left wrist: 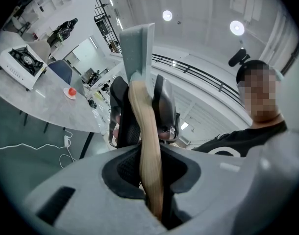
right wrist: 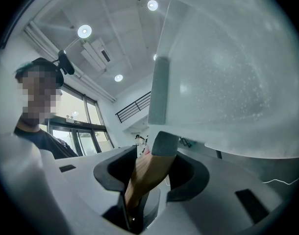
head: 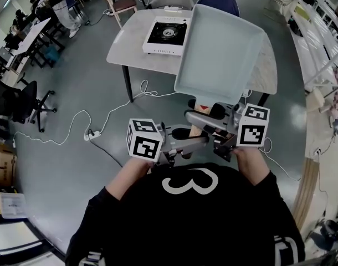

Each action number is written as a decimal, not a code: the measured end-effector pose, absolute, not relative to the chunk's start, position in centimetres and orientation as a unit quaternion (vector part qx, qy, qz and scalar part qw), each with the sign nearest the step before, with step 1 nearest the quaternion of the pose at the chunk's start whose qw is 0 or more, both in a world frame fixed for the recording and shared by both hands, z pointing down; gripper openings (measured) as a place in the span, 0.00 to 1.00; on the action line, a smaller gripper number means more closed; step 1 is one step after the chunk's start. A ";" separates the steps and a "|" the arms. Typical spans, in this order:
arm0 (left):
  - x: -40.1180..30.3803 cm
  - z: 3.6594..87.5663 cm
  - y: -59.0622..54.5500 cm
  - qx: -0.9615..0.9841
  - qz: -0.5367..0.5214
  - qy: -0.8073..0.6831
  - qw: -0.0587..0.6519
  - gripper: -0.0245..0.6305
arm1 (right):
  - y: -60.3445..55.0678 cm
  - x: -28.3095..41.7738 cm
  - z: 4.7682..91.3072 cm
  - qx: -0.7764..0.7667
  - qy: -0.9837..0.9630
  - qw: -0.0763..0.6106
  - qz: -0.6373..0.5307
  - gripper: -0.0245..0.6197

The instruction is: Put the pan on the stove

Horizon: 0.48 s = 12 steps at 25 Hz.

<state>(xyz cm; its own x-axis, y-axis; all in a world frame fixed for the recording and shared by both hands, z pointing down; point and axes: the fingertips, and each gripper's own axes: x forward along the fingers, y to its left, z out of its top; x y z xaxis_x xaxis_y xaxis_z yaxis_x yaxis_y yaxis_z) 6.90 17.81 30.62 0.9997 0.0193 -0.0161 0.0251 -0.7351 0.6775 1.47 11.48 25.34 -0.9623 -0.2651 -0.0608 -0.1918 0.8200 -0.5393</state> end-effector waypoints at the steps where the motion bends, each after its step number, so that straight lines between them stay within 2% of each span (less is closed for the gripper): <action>1: 6.6 29.7 16.8 0.932 -0.005 0.010 0.362 0.15 | 10.6 1.1 24.4 -0.119 0.952 0.066 -0.273 0.30; 12: 6.7 31.3 17.0 0.935 -0.010 -0.007 0.355 0.15 | 11.1 1.1 25.8 -0.100 0.958 0.067 -0.261 0.30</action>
<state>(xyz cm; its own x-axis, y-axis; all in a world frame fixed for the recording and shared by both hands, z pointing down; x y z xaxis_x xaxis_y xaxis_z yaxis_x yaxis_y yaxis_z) 6.68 17.00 31.32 0.9997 -0.0199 -0.0146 -0.0052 -0.7485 0.6632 1.05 11.12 25.76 -0.9708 -0.2274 -0.0769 -0.1571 0.8439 -0.5129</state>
